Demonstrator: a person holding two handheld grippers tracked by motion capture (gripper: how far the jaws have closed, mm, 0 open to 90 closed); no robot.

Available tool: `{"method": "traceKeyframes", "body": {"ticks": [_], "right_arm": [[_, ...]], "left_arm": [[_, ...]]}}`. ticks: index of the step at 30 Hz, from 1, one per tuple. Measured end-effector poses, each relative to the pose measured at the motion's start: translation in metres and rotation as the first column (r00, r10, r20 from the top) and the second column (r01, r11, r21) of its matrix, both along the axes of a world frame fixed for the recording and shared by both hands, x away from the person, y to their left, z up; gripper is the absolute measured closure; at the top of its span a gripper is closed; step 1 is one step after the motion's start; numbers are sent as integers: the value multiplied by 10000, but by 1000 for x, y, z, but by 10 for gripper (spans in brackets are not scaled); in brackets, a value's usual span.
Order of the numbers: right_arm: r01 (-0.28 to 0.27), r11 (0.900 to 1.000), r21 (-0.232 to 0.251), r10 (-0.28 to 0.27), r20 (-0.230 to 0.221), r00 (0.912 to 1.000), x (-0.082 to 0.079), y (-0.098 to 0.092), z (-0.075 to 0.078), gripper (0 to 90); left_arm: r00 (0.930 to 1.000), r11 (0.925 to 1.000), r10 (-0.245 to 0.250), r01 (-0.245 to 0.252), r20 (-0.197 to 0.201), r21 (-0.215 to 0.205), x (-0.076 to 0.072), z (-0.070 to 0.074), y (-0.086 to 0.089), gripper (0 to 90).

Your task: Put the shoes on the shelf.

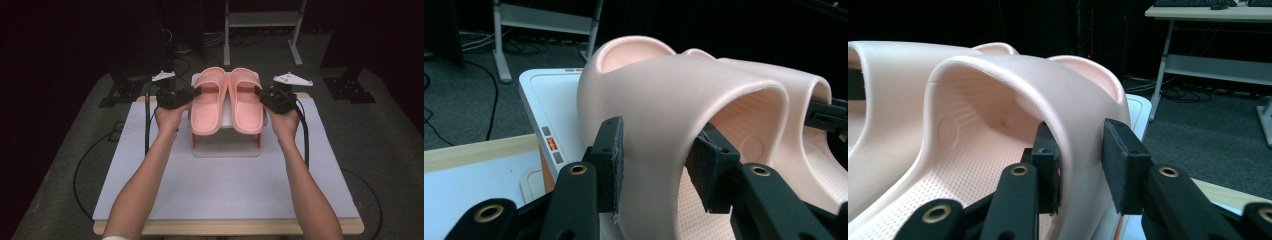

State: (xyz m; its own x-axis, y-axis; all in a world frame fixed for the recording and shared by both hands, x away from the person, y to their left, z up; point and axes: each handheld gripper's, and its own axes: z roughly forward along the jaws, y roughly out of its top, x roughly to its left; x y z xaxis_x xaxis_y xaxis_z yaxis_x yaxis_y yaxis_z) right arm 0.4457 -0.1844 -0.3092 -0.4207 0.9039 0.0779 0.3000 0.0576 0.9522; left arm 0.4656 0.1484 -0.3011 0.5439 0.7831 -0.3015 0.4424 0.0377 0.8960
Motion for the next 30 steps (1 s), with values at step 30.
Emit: {"method": "traceKeyframes", "body": {"ticks": [30], "right_arm": [[47,9999,110,-46,-41,10000,18,8,-5,665]], "left_arm": [[9988,9987,497,-497,23,-59,18,-4,-5,531]]}}
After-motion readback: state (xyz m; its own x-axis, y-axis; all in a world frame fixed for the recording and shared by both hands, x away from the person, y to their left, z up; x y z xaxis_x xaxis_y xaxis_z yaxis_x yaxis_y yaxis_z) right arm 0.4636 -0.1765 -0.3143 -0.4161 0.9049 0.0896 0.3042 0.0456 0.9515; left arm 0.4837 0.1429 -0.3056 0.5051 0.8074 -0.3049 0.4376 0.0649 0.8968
